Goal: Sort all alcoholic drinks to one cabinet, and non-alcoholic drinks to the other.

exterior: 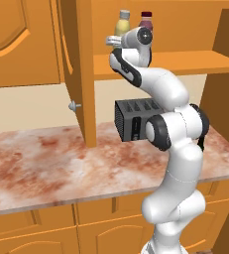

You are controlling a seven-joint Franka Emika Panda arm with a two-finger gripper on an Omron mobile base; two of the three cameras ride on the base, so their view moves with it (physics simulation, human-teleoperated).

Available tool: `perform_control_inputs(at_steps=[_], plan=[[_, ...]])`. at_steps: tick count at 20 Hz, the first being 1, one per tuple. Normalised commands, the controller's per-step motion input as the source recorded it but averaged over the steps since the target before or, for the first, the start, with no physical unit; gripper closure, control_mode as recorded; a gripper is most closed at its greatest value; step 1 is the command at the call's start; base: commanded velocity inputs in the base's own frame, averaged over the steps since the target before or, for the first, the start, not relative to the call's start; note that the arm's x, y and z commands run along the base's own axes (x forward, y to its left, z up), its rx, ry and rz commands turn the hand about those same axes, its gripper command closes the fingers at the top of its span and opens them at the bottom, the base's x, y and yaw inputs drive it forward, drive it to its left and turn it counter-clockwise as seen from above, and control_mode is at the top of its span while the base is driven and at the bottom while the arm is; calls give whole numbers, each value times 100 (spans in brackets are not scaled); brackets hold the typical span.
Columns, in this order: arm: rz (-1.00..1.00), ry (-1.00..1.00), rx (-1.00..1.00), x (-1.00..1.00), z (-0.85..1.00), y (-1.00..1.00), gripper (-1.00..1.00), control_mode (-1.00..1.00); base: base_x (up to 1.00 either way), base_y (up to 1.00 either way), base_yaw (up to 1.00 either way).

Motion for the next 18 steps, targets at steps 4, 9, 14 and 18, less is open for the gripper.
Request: perform_control_inputs(at_steps=[4, 9, 14, 18], plan=[[1, 0, -4, -18, 3, 0, -100, -100, 0, 0, 0], [2, 1, -1, -19, -1, 0, -100, -100, 0, 0, 0], [1, 10, 0, -3, -2, 0, -100, -100, 0, 0, 0], [0, 0, -7, -51, 25, 0, -100, -100, 0, 0, 0]])
